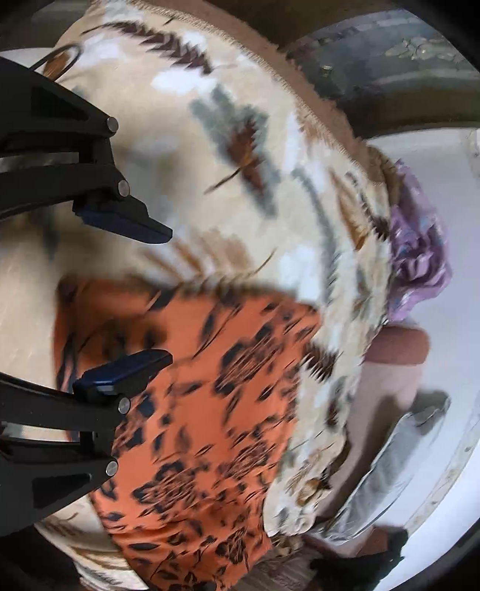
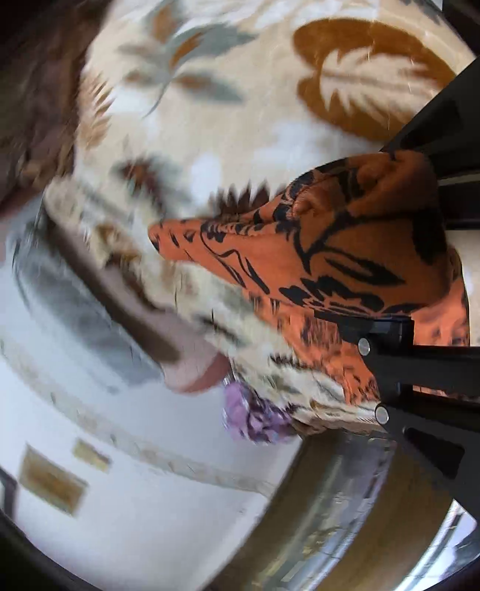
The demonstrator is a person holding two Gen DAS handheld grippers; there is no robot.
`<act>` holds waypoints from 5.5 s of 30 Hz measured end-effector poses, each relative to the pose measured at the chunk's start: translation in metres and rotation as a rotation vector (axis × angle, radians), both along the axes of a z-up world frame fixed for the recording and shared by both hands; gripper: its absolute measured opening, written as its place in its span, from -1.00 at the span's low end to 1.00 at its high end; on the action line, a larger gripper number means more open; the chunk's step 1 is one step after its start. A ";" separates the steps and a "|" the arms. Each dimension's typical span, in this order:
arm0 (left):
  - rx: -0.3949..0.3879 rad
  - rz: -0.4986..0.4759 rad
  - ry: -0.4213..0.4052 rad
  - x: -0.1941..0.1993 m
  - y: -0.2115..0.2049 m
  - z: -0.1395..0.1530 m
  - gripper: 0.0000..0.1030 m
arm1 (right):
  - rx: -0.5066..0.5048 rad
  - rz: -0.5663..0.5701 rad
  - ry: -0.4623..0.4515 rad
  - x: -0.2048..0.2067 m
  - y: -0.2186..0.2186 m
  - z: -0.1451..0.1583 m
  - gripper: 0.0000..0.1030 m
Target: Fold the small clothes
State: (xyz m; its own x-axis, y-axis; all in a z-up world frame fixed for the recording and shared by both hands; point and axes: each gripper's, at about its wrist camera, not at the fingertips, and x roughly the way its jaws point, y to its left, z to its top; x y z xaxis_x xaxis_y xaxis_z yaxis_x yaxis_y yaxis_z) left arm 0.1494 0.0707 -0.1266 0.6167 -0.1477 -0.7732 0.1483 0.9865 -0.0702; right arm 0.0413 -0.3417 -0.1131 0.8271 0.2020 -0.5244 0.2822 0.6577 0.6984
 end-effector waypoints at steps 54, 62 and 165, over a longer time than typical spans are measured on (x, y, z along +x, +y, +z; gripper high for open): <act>-0.032 -0.097 0.049 0.001 -0.031 -0.032 0.88 | -0.274 0.364 0.282 0.169 0.144 -0.022 -0.10; -0.070 -0.083 0.074 0.005 -0.027 -0.039 1.00 | -0.291 0.425 0.425 0.225 0.156 -0.040 -0.06; 0.245 0.053 -0.271 -0.100 -0.067 0.121 1.00 | -0.248 0.353 -0.148 -0.017 0.086 0.050 0.40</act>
